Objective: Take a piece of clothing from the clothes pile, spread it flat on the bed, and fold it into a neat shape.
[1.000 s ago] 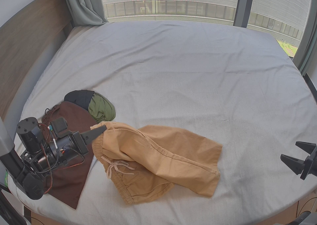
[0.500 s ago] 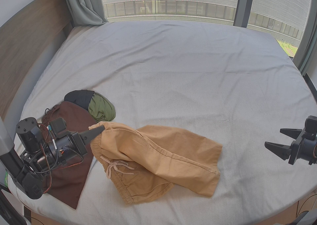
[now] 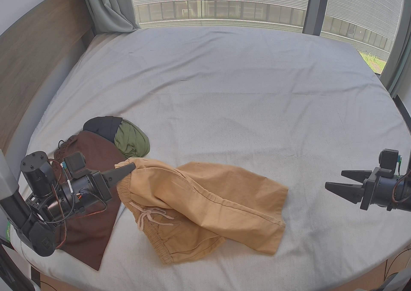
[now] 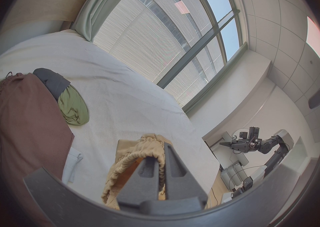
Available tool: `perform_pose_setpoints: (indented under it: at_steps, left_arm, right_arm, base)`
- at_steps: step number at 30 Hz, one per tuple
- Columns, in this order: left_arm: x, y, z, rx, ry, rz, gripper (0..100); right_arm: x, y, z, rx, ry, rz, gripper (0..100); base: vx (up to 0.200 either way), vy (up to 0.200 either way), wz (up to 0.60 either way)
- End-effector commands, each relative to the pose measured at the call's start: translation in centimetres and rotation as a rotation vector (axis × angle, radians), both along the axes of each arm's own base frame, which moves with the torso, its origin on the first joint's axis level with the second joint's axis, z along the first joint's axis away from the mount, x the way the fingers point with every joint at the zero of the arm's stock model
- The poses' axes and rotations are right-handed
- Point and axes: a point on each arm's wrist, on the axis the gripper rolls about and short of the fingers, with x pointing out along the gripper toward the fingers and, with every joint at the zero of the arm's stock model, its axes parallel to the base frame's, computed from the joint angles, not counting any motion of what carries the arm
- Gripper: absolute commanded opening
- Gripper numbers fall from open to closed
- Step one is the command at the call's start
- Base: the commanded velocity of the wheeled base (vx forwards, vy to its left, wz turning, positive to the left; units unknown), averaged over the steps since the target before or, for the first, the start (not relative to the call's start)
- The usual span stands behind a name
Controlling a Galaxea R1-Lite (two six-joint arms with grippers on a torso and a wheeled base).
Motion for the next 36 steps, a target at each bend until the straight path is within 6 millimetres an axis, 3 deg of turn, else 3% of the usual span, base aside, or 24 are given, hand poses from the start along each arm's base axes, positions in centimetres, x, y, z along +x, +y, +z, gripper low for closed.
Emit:
perform_pose_setpoints:
  at_steps: [1, 26, 36]
  left_arm:
    - [0.1, 0.4, -0.3, 0.004, 0.011, 0.004, 0]
    - [1.1, 1.4, -1.5, 0.062, 0.007, 0.042, 0]
    - [1.0, 1.6, -1.7, 0.063, 0.015, 0.048, 0]
  right_arm:
    - [1.2, 0.3, -1.7, -0.002, 0.086, 0.005, 100]
    - [2.8, 2.1, -5.1, 0.076, 0.331, 0.005, 100]
    - [3.9, 2.6, -7.6, 0.078, 0.398, 0.0, 100]
  base:
    - [0.0, 0.0, 0.0]
    - [0.0, 0.0, 0.0]
    - [0.0, 0.0, 0.0]
